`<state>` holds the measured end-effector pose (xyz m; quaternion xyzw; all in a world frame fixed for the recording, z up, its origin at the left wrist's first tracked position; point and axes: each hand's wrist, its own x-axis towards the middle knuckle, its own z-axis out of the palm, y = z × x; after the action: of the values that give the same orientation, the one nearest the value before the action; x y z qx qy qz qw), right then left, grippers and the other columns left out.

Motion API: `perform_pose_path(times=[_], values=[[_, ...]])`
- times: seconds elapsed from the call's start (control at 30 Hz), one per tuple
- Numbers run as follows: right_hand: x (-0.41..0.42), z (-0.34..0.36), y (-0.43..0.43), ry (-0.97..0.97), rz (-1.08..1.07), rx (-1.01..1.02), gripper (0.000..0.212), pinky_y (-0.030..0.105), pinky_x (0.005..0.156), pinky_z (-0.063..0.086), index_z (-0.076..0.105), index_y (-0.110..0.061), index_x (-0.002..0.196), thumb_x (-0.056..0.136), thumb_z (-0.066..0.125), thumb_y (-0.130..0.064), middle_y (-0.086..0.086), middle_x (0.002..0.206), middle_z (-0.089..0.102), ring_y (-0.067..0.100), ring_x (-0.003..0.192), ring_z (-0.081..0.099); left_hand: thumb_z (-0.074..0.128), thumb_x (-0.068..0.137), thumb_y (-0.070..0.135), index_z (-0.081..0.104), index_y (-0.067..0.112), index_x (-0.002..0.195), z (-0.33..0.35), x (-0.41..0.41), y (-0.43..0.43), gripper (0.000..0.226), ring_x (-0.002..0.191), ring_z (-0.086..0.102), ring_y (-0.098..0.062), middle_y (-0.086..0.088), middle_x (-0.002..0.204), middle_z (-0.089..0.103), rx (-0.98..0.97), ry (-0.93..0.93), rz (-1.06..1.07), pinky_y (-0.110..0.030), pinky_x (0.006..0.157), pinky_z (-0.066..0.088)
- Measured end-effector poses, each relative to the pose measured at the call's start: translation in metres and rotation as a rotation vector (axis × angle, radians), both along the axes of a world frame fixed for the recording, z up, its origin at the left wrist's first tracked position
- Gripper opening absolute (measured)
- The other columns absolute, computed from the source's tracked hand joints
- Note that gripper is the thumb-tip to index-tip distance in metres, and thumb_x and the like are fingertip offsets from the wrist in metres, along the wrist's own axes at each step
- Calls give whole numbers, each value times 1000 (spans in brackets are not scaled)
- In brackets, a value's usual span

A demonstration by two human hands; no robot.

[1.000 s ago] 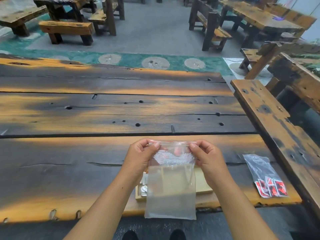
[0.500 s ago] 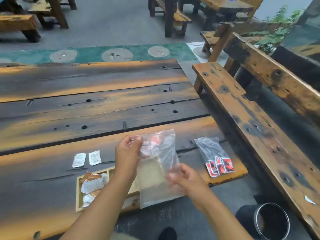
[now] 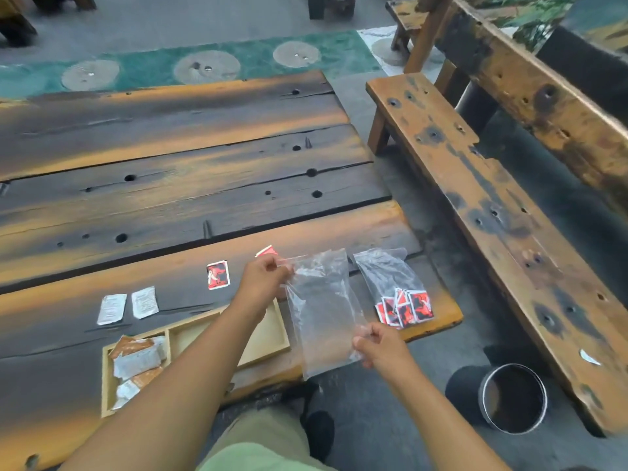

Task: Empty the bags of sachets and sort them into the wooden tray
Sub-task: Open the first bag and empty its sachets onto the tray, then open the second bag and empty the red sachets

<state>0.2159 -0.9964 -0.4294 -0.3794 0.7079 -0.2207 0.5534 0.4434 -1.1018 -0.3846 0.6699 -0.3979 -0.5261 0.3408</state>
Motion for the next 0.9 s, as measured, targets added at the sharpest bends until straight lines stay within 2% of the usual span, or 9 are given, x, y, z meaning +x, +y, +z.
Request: perform_pose_path(times=[0.17,0.23,0.3,0.4,0.53,0.63,0.73,0.8,0.9], values=[[-7,-22,-26,238,106,6,31,30,59,37,48,-18,62,83,70,-15,-4,60,47,13,59,45,65,85,3,68,-1,84,-47,0,-33,5,70,55,-23,-10,72,58,76,-159,-86,-46,76,58],[-7,-26,-38,333,182,26,32,31,57,34,46,-18,62,84,70,-19,-4,61,47,12,58,44,65,85,6,64,9,74,-60,0,-42,11,71,55,-26,-5,68,57,89,-307,-147,-35,69,51],[-5,-30,-47,422,257,58,30,31,58,35,47,-17,66,85,67,-27,-3,64,50,13,60,46,61,82,3,60,12,75,-74,-1,-51,12,78,60,-32,-7,74,62,77,-429,-227,-33,64,43],[0,-31,-58,564,383,122,29,33,61,39,45,-20,70,88,63,-34,-5,68,54,17,68,54,58,83,4,62,10,89,-92,-1,-61,10,87,63,-36,-15,89,68,54,-527,-325,-36,68,47],[4,-33,-79,668,505,227,29,35,71,48,47,-20,74,88,61,-41,2,84,66,25,84,63,59,90,11,55,11,100,-109,-3,-64,11,88,58,-34,-10,106,54,21,-634,-413,-34,66,39],[8,-34,-88,715,610,245,28,35,76,47,53,-18,86,91,56,-46,6,100,71,29,96,66,58,91,14,48,14,104,-120,-4,-59,16,85,56,-35,-9,111,45,31,-672,-411,-39,67,46],[10,-30,-94,792,678,252,43,37,80,49,59,-15,105,91,50,-55,6,106,70,30,102,65,57,89,10,44,14,107,-120,-7,-56,23,82,56,-38,-11,112,41,7,-732,-412,-43,62,48],[6,-25,-96,821,686,262,47,37,81,51,61,-14,104,90,49,-57,6,104,69,30,100,65,59,87,10,43,14,108,-117,-9,-54,27,80,56,-38,-11,113,41,-14,-756,-395,-42,59,47],[-12,-9,-100,785,706,265,42,33,68,48,60,-16,89,89,51,-57,2,87,67,25,78,62,61,88,12,45,14,110,-107,-17,-48,27,82,57,-38,-10,114,42,-47,-720,-362,-43,63,49]])
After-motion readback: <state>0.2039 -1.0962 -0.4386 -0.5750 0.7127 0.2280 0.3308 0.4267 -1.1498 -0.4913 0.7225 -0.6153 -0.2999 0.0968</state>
